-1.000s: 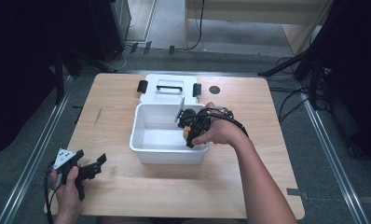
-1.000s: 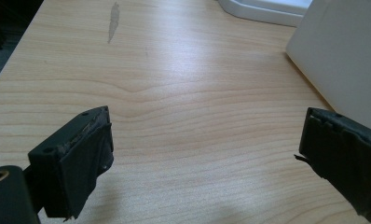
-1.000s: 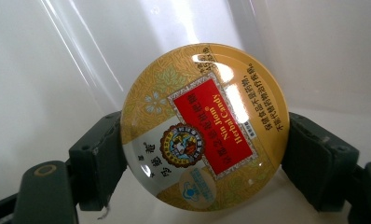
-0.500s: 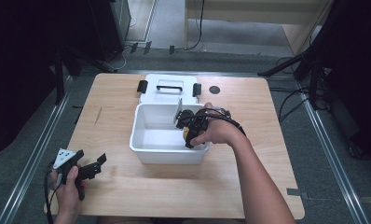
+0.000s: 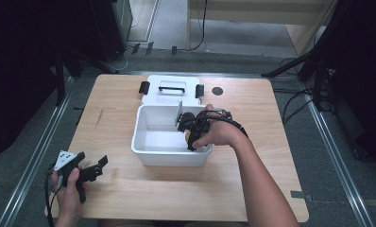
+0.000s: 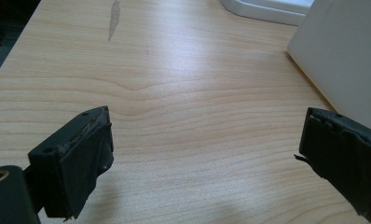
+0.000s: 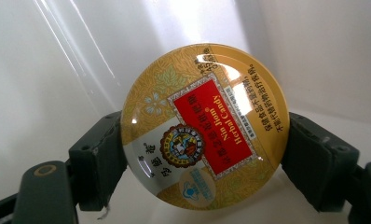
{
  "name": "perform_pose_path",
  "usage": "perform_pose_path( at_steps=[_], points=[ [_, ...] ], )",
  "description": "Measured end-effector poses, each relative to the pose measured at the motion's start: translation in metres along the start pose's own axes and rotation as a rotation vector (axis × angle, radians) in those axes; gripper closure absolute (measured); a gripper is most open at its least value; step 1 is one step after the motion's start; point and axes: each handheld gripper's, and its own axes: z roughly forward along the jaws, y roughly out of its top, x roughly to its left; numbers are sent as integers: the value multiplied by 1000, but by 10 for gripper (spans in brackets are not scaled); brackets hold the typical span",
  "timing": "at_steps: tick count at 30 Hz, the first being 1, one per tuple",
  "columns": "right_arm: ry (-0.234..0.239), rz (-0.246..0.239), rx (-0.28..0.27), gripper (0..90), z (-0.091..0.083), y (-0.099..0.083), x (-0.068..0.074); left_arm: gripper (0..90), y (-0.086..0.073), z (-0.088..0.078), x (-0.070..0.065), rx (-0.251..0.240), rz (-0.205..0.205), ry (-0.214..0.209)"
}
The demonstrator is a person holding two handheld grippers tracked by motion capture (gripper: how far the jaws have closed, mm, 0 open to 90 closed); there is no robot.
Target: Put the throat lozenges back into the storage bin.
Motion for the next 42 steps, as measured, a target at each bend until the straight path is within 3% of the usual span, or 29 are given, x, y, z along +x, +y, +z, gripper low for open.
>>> perform_pose_path(
  at_steps=[17,21,30,42],
  points=[
    [1,11,-26,204,-5,-3,0,32,0,0,0,0,-2,3],
    [12,26,-72,210,-17,-4,0,32,0,0,0,0,-1,2],
    [-8,70,-154,209,-50,-11,-1,32,0,1,0,-3,-2,3],
    [-19,133,-202,198,-80,-34,-6,32,0,0,0,-1,-1,3]
  ],
)
